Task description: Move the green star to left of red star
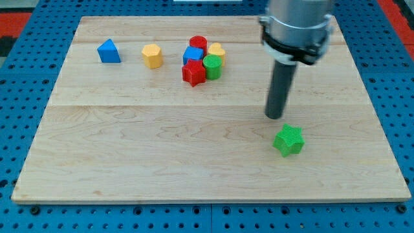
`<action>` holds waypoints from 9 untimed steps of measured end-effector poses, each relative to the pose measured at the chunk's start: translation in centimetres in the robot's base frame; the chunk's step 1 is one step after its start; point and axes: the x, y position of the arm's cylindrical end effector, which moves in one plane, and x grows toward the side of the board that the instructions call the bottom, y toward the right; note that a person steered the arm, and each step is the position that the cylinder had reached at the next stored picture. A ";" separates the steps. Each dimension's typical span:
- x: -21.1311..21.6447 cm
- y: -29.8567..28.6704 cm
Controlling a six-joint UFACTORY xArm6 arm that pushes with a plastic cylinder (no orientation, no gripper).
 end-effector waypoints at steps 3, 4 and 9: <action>9.1 -5.0; 11.5 0.9; 1.2 -12.1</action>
